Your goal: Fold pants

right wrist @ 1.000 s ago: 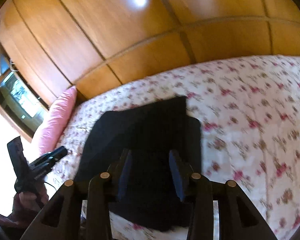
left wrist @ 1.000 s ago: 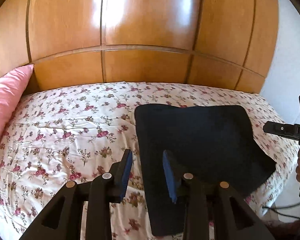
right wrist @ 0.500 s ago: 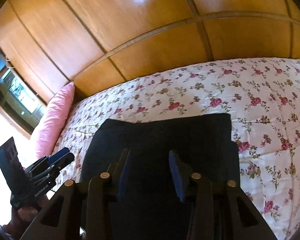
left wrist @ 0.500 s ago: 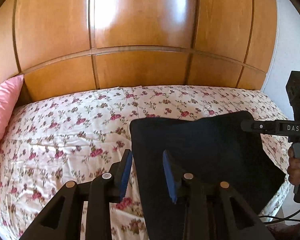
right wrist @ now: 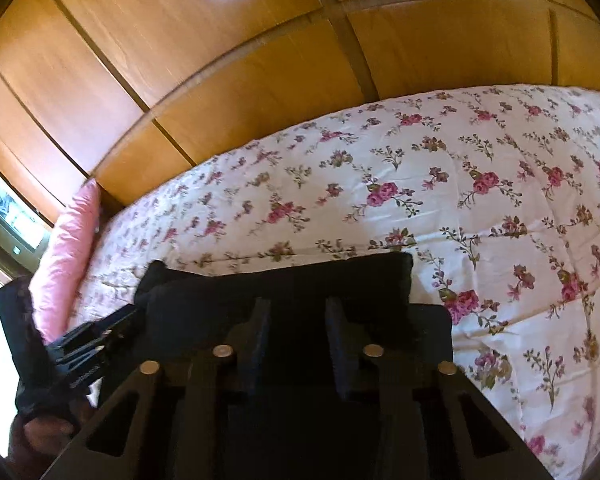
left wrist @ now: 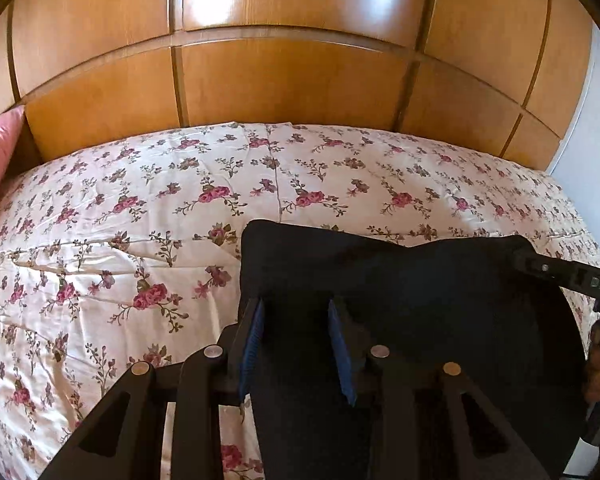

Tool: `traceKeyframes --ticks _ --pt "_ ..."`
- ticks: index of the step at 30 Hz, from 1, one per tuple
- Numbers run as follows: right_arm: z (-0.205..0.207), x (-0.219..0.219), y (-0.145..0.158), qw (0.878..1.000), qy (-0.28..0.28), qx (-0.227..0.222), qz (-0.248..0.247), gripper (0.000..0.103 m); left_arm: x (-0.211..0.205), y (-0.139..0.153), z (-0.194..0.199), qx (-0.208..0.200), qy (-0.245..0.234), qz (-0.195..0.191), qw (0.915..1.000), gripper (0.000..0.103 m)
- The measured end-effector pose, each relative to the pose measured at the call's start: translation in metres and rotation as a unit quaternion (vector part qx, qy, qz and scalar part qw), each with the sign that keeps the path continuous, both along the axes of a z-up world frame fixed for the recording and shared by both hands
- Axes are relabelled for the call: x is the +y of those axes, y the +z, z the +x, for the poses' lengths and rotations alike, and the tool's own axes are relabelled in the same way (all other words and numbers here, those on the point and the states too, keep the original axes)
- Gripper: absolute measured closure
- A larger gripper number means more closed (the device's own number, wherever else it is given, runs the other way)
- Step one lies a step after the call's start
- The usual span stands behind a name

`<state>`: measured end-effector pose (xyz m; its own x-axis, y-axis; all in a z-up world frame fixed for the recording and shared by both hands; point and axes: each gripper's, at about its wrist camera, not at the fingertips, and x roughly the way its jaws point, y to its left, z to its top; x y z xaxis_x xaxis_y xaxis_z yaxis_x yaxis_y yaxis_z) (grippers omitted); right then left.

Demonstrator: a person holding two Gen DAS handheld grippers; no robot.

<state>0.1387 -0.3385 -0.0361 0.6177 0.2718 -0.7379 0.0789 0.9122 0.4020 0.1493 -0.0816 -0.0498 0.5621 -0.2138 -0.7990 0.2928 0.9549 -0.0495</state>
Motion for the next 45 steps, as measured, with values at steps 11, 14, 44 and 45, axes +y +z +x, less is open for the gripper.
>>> traceKeyframes --ticks 11,14,44,45 --pt "-0.006 -0.004 0.002 1.0 -0.004 -0.019 0.023 0.08 0.035 0.029 -0.028 -0.031 0.038 -0.04 0.998 0.068" --pt "-0.009 0.0 0.007 1.0 0.0 -0.023 0.011 0.078 0.044 0.032 -0.037 -0.031 0.045 -0.037 0.9978 0.067" --pt "-0.099 -0.001 0.025 0.993 0.021 -0.015 -0.119 0.098 0.041 0.03 -0.103 -0.024 0.033 -0.045 0.9981 0.057" --pt "-0.099 -0.002 0.024 0.992 0.023 -0.012 -0.122 0.098 0.042 0.029 -0.103 -0.022 0.034 -0.046 0.9981 0.055"
